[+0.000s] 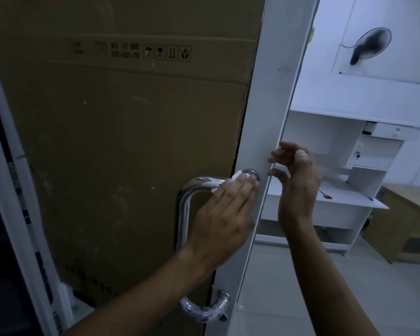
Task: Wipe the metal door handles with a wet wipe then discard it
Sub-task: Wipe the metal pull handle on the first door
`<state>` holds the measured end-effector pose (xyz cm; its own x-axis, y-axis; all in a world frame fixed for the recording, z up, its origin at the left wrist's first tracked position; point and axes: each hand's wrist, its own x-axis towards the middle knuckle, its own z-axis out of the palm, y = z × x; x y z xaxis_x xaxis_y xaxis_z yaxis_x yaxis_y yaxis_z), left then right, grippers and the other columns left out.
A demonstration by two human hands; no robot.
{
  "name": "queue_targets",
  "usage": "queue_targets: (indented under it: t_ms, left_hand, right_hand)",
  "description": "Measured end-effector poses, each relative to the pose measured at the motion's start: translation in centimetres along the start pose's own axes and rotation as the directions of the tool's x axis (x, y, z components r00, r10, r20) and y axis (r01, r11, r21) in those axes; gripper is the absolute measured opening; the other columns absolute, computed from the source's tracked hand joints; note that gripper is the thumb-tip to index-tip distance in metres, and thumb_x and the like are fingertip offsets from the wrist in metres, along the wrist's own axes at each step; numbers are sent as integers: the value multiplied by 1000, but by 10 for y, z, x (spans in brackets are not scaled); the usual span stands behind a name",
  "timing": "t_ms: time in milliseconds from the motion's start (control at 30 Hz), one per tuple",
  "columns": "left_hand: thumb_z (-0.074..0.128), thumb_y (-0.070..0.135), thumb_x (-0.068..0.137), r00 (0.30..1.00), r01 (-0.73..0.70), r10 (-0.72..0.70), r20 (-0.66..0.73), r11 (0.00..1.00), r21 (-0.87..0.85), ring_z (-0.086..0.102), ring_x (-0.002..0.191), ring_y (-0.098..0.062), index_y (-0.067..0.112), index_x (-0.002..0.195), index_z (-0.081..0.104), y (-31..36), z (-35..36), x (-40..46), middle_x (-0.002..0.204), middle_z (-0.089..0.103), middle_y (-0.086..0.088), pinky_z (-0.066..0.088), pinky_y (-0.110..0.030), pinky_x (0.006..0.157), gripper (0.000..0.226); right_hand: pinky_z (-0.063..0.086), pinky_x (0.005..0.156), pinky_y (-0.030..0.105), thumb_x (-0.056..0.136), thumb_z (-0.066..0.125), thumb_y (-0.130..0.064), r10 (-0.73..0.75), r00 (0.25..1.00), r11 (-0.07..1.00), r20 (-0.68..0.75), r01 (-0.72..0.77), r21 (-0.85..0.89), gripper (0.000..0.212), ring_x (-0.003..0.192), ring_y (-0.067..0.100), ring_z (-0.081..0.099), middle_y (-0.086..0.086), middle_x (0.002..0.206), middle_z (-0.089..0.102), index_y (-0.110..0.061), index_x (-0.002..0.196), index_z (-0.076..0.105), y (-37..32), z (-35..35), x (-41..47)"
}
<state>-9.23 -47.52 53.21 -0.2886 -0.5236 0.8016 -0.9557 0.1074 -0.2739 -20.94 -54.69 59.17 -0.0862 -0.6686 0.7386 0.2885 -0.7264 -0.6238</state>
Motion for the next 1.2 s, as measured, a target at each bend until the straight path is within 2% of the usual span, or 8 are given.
queue_targets:
  t_ms: [167,433,633,833,933,1000,1100,1200]
  left_hand:
    - [46,27,93,996,-49,43,84,996,70,50,131,-26,2,135,52,0,-4,18,138,54,-16,30,-37,113,50]
    - [59,30,87,974,144,-148,173,989,34,61,114,-21,7,124,62,14,-17,43,123,65,-10,44,-35,102,44]
    - [30,26,88,949,305,-293,115,946,-108,64,88,-17,11,106,67,18,-20,50,101,70,-4,50,-34,84,45]
    - [40,21,90,997,69,-66,49,994,-81,60,116,-22,5,123,64,6,-8,30,124,66,-10,40,-35,105,44]
    - [47,16,89,995,-96,95,-22,993,-62,57,122,-22,5,125,64,-12,-5,21,129,63,-10,37,-35,108,41]
    - [50,15,88,992,-116,112,-51,989,-91,58,121,-21,6,126,63,-20,-6,20,129,63,-9,37,-34,108,41]
    - [48,20,89,996,84,-88,-7,971,-224,60,106,-18,11,121,65,-22,-17,24,117,68,-4,38,-29,99,38]
    - [34,30,96,960,252,-219,172,947,-197,60,85,-20,18,104,65,-27,-29,36,95,68,0,39,-33,79,35]
  right_hand:
    - [51,64,21,97,33,-31,14,1000,1000,1,-14,15,30,84,10,64,-3,89,65,-22,100,62,3,-3,2]
    - [51,65,21,98,32,-30,13,1000,1000,17,-13,18,30,84,11,64,-3,87,65,-22,102,61,5,0,2]
    - [50,64,23,98,33,-31,22,1000,999,6,-22,27,30,82,13,64,-5,84,67,-22,102,61,1,-15,0]
    - [51,66,26,98,33,-32,59,998,998,14,-59,16,30,84,15,64,-6,84,68,-23,102,61,3,-20,-5]
    - [52,73,28,98,32,-34,80,994,997,70,-79,-11,32,92,17,65,1,94,67,-22,105,61,6,-20,-7]
    - [53,78,30,98,31,-35,89,989,996,122,-90,0,34,99,18,65,4,101,67,-23,107,61,7,-18,-7]
    - [54,79,29,99,30,-35,91,977,995,192,-96,17,36,104,18,65,4,107,68,-24,110,62,7,-11,-5]
    - [53,80,29,100,29,-36,96,975,994,201,-104,29,38,106,19,65,6,109,68,-22,111,62,5,-1,-3]
